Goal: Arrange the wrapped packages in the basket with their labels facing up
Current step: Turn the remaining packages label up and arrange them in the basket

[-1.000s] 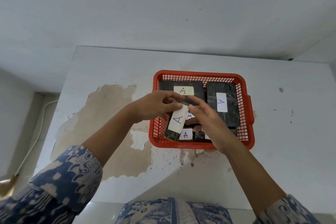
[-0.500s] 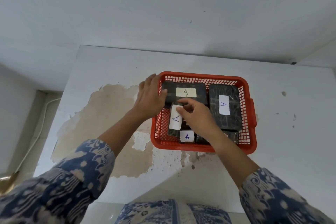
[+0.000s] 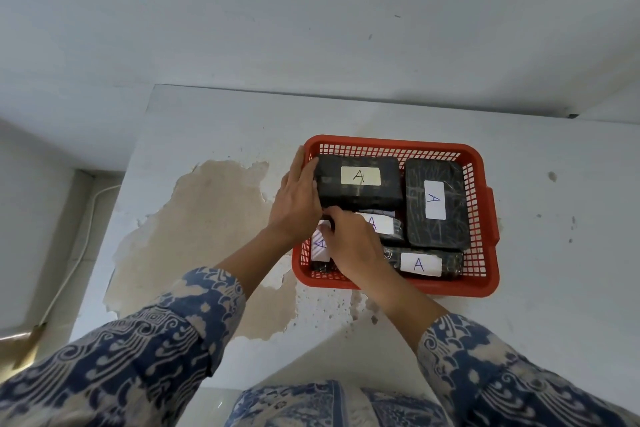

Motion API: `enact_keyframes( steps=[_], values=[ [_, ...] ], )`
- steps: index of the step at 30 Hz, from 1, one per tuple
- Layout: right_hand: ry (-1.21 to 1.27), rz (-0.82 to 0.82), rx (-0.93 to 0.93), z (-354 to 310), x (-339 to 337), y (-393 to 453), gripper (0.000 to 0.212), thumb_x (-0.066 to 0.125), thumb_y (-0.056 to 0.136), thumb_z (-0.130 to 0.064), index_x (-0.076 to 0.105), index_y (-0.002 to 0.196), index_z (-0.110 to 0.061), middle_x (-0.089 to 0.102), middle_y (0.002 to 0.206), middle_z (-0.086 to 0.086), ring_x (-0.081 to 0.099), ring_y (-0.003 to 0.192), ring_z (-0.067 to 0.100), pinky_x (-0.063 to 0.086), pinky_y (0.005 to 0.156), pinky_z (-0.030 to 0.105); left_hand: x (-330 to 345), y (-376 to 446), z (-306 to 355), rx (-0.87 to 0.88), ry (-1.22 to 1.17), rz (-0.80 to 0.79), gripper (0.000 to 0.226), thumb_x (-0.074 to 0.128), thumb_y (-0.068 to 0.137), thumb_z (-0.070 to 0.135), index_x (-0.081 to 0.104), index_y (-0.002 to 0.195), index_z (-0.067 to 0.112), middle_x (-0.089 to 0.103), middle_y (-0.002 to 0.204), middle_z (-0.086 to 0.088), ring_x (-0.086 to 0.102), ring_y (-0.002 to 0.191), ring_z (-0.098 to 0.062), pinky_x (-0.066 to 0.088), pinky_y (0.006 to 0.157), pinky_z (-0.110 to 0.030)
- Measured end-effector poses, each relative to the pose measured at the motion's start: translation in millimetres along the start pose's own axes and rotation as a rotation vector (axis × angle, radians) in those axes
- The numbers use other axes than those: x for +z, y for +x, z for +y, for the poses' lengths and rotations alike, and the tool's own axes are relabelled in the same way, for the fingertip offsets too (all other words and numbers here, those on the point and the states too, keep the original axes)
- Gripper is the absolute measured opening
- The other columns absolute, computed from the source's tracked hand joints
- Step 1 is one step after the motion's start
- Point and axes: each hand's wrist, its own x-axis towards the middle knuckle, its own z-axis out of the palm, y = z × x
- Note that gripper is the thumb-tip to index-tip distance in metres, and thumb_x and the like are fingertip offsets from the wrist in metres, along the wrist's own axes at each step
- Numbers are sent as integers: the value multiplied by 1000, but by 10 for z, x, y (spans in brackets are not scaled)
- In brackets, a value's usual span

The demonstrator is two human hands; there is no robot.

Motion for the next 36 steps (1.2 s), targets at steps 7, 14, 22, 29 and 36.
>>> enact_keyframes(
  steps=[7,14,22,29,36],
  values=[
    [-162,-19,-71,33,25,-19,55,68,88,-53,53,136,-30,52,117,0,60,102,16,52,76,28,48,12,-30,-12,-4,23,69,17,96,61,26,155,27,14,166,4,28,146,-28,30,112,-47],
    [-239,-65,-86,34,71,-28,70,75,82,-54,46,142,-31,51,122,2,57,110,20,55,83,34,79,23,-50,-23,15,35,56,32,105,46,23,157,27,12,166,5,25,147,-27,27,113,-46],
    [-251,-53,-87,40,80,-37,70,75,84,-50,43,144,-31,52,124,3,58,111,21,54,83,34,38,5,-1,-29,4,22,70,22,96,57,17,158,25,11,166,3,22,149,-28,26,115,-49],
    [-25,42,-70,167,-191,-140,48,60,96,-48,51,140,-34,59,127,-7,62,110,14,52,82,29,64,22,-36,-15,31,45,61,43,103,38,21,157,23,13,166,1,26,147,-29,29,113,-48],
    [128,133,104,701,-630,-285,36,62,98,-32,57,134,-30,59,88,-21,59,74,0,43,64,13,66,19,-56,5,59,49,55,40,105,33,21,156,25,13,166,2,26,146,-28,30,111,-46]
  ],
)
